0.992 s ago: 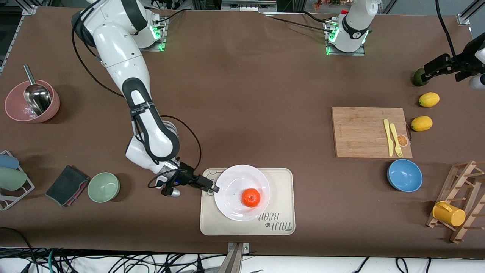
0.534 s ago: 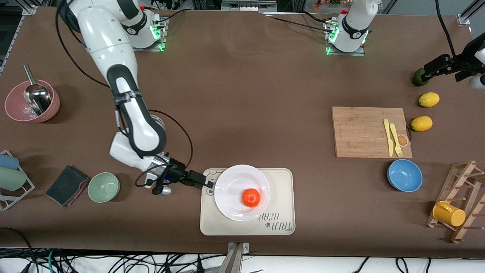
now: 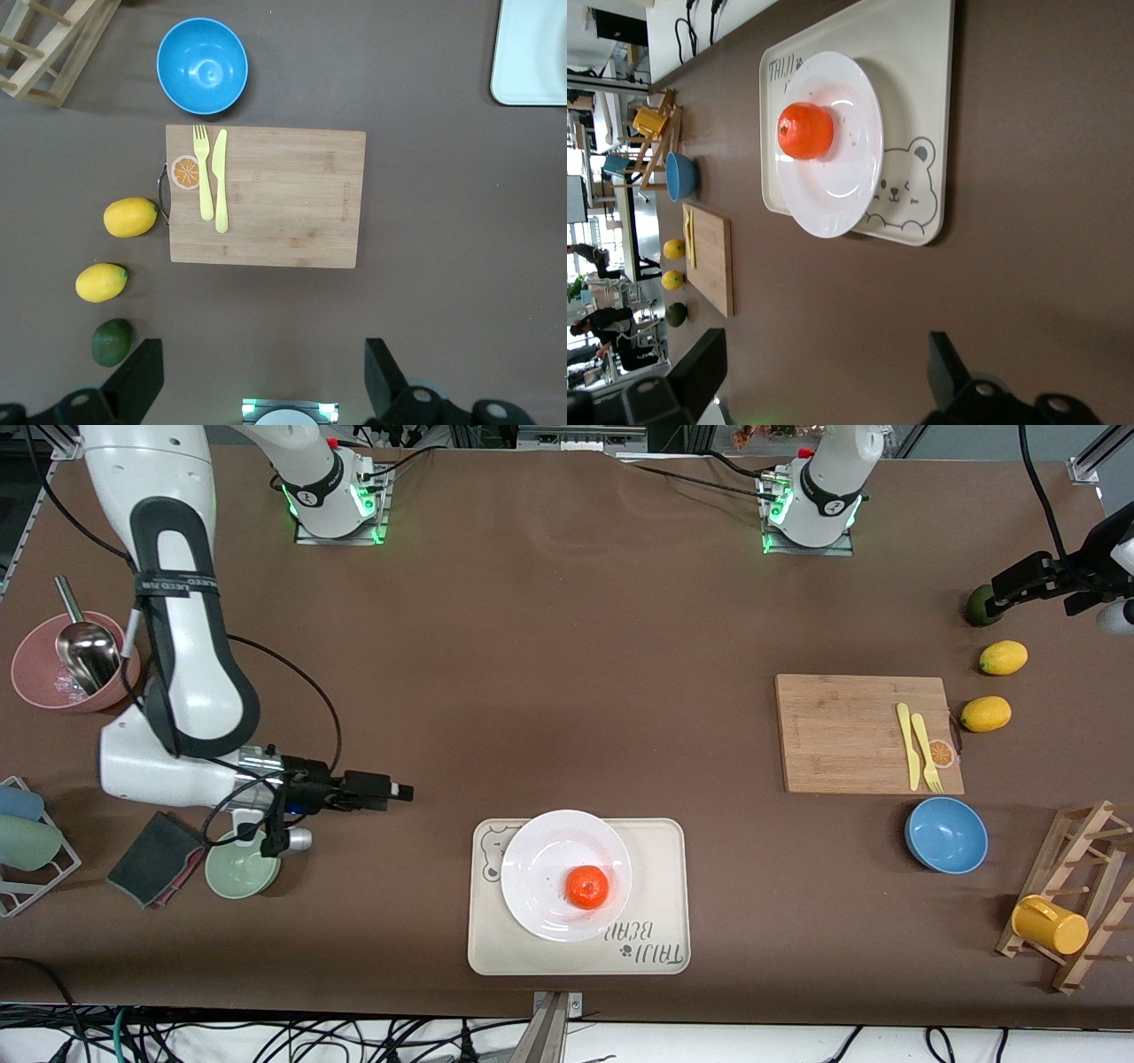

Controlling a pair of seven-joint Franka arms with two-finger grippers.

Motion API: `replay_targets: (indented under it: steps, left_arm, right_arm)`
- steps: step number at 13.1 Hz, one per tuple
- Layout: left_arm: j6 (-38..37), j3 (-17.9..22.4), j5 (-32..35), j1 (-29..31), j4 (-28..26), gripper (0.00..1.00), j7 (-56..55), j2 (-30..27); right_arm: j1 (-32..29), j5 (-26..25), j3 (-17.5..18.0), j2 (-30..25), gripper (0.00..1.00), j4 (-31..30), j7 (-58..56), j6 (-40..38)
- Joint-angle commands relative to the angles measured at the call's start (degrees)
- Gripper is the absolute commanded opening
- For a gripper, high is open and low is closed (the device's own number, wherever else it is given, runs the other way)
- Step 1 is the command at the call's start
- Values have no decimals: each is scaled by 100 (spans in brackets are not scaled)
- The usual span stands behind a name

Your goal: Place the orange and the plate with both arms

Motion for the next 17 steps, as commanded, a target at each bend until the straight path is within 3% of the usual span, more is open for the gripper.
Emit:
replay_targets:
  steps: [1,3,5,7,9,11,14,17]
  left_arm:
    - [49,-7,-87,36,-25,100,-2,-30]
    - [49,-7,-87,36,-25,100,-2,-30]
    - [49,-7,-87,36,-25,100,-2,-30]
    - [49,-7,-87,36,-25,100,-2,-30]
    - [49,-7,-87,71,-25,100,-2,-30]
    - [49,-7,-87,71,-25,100,-2,-30]
    - [49,-7,-87,71,-25,100,-2,-30]
    - [49,-7,-87,71,-25,100,-2,-30]
  right_arm:
    - [44,-768,-356,-398,100,-213,100,-702]
    - [53,-1744,-489,-696,100,-213,100,-1177]
    - [123,-2387,-550,-943,100,-204,108,-1486]
    - [159,-2984,-533,-1259,100,-283,108,-1557]
    - [229,-3923,-437,-1706,100,-362,466,-1758]
    - [177,-4952,27,-2286,100,-642,968,-1821]
    - [-419,-5605,870,-2789,100,-925,1618,-1882]
    - [-526,-6064,891,-2965,100,-863,1655,-2111]
